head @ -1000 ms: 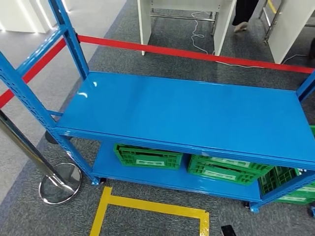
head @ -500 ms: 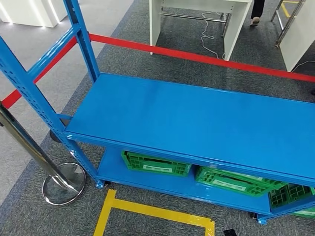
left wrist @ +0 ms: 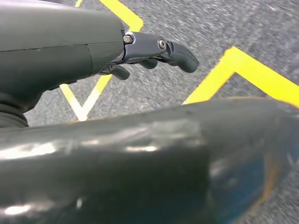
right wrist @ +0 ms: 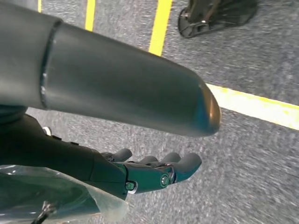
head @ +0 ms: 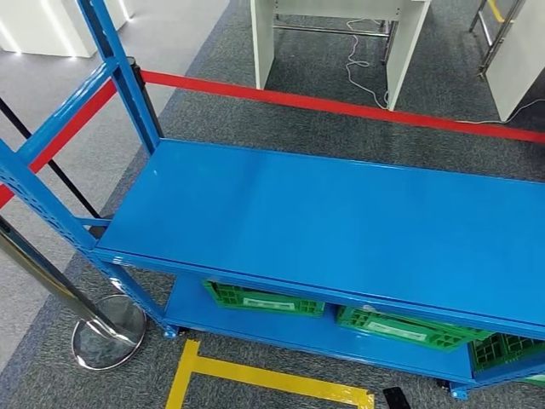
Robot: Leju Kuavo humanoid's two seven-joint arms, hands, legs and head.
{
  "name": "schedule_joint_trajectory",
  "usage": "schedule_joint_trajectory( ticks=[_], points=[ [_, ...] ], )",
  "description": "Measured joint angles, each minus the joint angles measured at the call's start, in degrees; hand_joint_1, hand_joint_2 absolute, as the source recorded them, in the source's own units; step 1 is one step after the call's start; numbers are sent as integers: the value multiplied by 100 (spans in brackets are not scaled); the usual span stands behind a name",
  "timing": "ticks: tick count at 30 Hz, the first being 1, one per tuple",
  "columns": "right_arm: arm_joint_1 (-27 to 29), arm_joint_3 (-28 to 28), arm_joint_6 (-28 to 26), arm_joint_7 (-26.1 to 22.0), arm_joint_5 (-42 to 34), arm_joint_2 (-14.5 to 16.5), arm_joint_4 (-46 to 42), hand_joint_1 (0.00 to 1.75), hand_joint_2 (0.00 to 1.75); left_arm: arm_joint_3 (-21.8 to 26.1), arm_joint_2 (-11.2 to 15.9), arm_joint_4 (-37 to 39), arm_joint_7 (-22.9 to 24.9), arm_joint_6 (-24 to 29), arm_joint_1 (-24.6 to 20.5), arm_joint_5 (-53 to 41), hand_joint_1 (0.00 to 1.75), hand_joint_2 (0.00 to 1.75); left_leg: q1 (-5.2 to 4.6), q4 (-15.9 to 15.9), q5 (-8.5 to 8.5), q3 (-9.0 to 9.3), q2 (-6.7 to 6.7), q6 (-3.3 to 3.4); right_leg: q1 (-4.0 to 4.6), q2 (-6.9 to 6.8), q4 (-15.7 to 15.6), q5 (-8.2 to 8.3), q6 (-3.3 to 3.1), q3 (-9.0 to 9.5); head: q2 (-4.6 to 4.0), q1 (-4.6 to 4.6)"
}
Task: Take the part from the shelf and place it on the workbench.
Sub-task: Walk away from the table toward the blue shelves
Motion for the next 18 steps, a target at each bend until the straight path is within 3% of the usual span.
schedule_joint_trajectory(
  ticks=[2,4,7,18],
  points=[
    [-16,-27,19,-51,-29,13,0,0,0,0,13,0,0,10,-8,-1,0,0,-33,-321,24,145,3,59,5,-5,-28,-50,58,5,-1,11],
    [-32,-70,38,-104,-68,19,0,0,0,2,20,0,0,20,-7,3,0,0,-32,-423,-4,186,0,47,12,-19,-46,-40,68,42,0,16],
    [-39,-124,54,-118,-121,22,0,0,0,4,31,1,34,-2,-1,-2,0,0,-27,-466,-7,200,-8,46,17,-25,-88,0,54,106,1,26],
    [-46,-433,92,-247,-322,24,-2,0,0,2,20,2,228,-65,-40,-119,0,0,-64,-481,-114,280,0,215,-27,-19,-327,-59,246,225,1,24]
  ],
)
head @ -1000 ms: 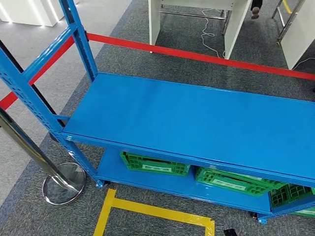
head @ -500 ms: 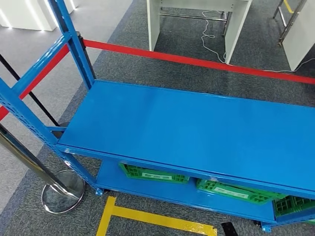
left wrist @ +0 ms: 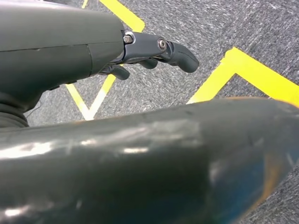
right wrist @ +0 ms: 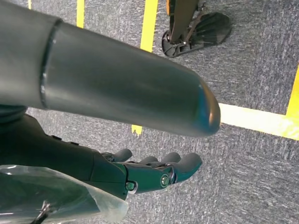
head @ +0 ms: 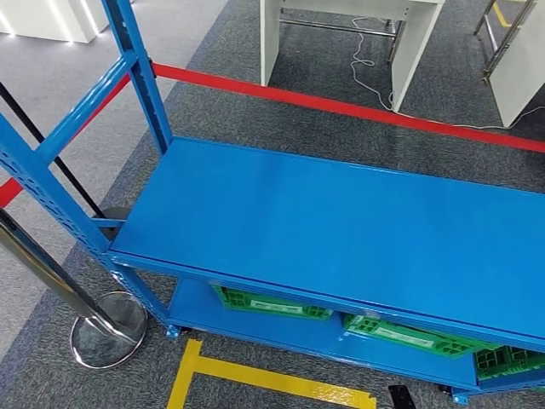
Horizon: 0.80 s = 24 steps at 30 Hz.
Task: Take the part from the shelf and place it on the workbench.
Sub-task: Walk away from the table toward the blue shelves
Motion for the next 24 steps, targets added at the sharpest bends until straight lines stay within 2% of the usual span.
schedule_joint_trajectory(
  ticks=[2,3,5,6,7,8,9,10,11,12,13,15,16,17,18,19,20,21,22,23,24],
  points=[
    [-9,-33,-3,-15,-26,-1,-4,0,0,-3,-8,0,37,-39,-4,-18,0,0,32,-74,16,57,32,44,7,2,146,-91,25,-43,0,21],
    [-17,-54,-3,-30,-42,-1,-7,0,0,-4,-11,0,71,-94,-8,-27,0,0,49,-109,21,87,58,67,11,2,388,-214,28,-159,0,43],
    [-24,-88,3,-51,-57,-1,-7,0,0,-4,-13,0,125,-250,-14,-33,0,0,49,-123,2,117,121,88,11,-1,1183,-542,24,-621,0,79],
    [-18,-98,13,-46,-56,-1,-7,0,0,-4,-13,0,132,-325,-15,-22,0,0,46,-122,-14,130,155,89,9,-1,1545,-630,25,-862,0,89],
    [-9,-112,25,-28,-65,-1,-7,0,0,-4,-14,0,122,-391,-13,-10,0,0,46,-121,-36,153,190,83,8,-4,1747,-606,25,-1034,0,91],
    [0,-136,35,-5,-82,-2,-7,0,0,-4,-15,0,104,-450,-11,-1,0,0,50,-121,-61,187,225,68,5,-15,1721,-455,26,-1093,0,94],
    [6,-167,42,18,-104,-2,-7,0,0,-4,-18,1,87,-501,-10,0,0,0,58,-119,-93,234,264,47,2,-46,1474,-201,23,-1038,0,99],
    [8,-198,42,34,-125,-2,-7,0,0,-6,-21,2,86,-550,-8,-19,0,0,63,-117,-130,285,303,16,1,-147,1084,78,21,-908,0,107],
    [2,-222,34,43,-133,-1,-7,0,0,-9,-22,3,114,-590,-7,-55,0,0,53,-105,-171,331,344,-24,20,-279,720,275,14,-774,0,122],
    [-11,-239,18,50,-128,-1,-7,0,0,-18,-21,5,180,-617,-5,-107,0,0,38,-94,-206,366,392,-64,35,-384,460,393,-16,-664,0,133],
    [-22,-255,-6,66,-117,0,-7,0,0,-36,-16,7,277,-634,-3,-168,0,0,19,-87,-230,390,445,-97,51,-450,329,429,-49,-608,0,139],
    [-19,-300,-73,139,-92,0,-8,0,0,-90,-6,9,490,-646,-3,-274,0,0,6,-93,-257,429,560,-136,63,-358,315,412,-129,-586,0,135],
    [0,-326,-110,197,-83,0,-9,0,0,-118,-3,9,573,-669,-4,-314,0,0,16,-85,-286,446,553,-159,58,-297,310,413,-158,-584,0,132],
    [21,-351,-150,261,-74,-5,-11,0,0,-142,-3,11,641,-714,-6,-352,0,0,32,-5,-361,427,476,-187,50,-239,304,412,-192,-577,0,126],
    [35,-372,-188,317,-66,-11,-14,0,0,-165,-5,17,697,-767,-5,-386,0,0,49,194,-491,348,364,-219,39,-180,299,411,-227,-568,0,121],
    [42,-392,-221,366,-57,-21,-19,0,0,-189,-7,25,749,-824,0,-420,0,0,65,523,-663,200,235,-247,35,-118,297,408,-255,-562,0,116],
    [45,-410,-249,404,-50,-34,-27,0,0,-216,-9,33,793,-873,5,-447,0,0,73,942,-842,-3,152,-262,35,-44,297,402,-276,-556,0,110],
    [49,-425,-267,431,-37,-43,-33,0,0,-239,-10,42,825,-911,16,-464,0,0,77,1326,-963,-203,123,-269,38,25,298,396,-291,-548,0,113],
    [58,-440,-284,464,-16,-52,-39,0,0,-258,-12,49,845,-951,25,-481,0,0,77,1567,-982,-347,114,-264,43,91,298,387,-304,-532,0,110],
    [72,-453,-297,508,15,-59,-44,0,0,-276,-17,55,860,-987,32,-502,0,0,76,1594,-877,-403,110,-248,48,150,298,376,-313,-508,0,109],
    [86,-464,-308,555,49,-63,-46,0,0,-293,-23,60,874,-1015,36,-521,0,0,73,1400,-666,-365,105,-220,56,196,298,361,-320,-478,0,110]
  ],
)
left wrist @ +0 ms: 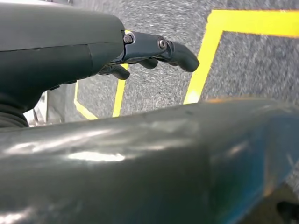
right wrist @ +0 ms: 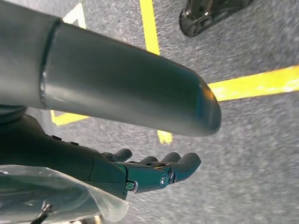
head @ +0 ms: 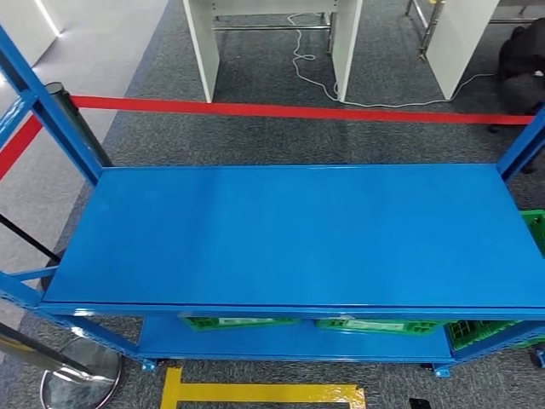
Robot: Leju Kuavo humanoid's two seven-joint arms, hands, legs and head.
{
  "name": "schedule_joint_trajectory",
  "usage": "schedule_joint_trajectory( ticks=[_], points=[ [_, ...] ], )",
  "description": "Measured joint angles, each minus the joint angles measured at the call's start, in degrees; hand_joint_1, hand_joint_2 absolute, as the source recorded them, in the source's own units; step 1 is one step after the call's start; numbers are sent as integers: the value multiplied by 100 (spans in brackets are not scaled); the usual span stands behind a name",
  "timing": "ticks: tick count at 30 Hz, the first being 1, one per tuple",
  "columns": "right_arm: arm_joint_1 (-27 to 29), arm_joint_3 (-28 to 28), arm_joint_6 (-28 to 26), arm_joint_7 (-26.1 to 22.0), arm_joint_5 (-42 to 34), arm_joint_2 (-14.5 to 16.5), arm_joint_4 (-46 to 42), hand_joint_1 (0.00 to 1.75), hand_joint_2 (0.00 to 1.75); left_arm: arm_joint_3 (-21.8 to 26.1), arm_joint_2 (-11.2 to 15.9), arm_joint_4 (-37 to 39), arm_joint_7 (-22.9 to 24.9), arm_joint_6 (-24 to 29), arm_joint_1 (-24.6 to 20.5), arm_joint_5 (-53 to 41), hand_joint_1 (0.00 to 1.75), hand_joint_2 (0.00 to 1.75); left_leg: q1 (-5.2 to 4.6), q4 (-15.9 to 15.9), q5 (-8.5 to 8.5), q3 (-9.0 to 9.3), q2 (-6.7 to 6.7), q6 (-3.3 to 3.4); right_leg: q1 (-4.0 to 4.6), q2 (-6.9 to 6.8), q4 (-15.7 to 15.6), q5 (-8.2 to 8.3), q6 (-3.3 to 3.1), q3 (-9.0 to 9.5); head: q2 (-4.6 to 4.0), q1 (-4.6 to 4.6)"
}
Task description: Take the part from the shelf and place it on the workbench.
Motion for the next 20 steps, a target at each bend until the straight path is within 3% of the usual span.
schedule_joint_trajectory(
  ticks=[2,4,8,14,20],
  points=[
    [21,-13,-2,84,58,-4,-6,0,0,-39,-13,5,25,-19,-9,-31,0,87,-16,-723,491,234,-47,90,15,72,-1,-38,9,48,0,4],
    [11,-16,35,130,85,-5,-14,0,0,-67,-24,6,36,4,-25,-34,0,175,-34,-1271,701,416,-109,151,29,106,11,-69,53,54,0,15],
    [-20,-39,243,201,95,-4,-18,0,175,-93,-12,6,8,93,-31,10,0,175,-37,-1438,694,435,-149,35,26,88,7,-73,67,30,0,26],
    [-72,-51,437,76,64,40,-18,0,175,-102,67,6,-63,308,-54,121,0,175,-64,-1433,683,438,-153,74,1,84,-37,-62,110,36,0,23],
    [-19,127,600,-47,-342,48,-39,0,175,-456,252,-14,-74,241,48,533,0,175,-64,-1431,673,454,-153,93,1,83,-47,-67,140,9,0,22]
  ],
)
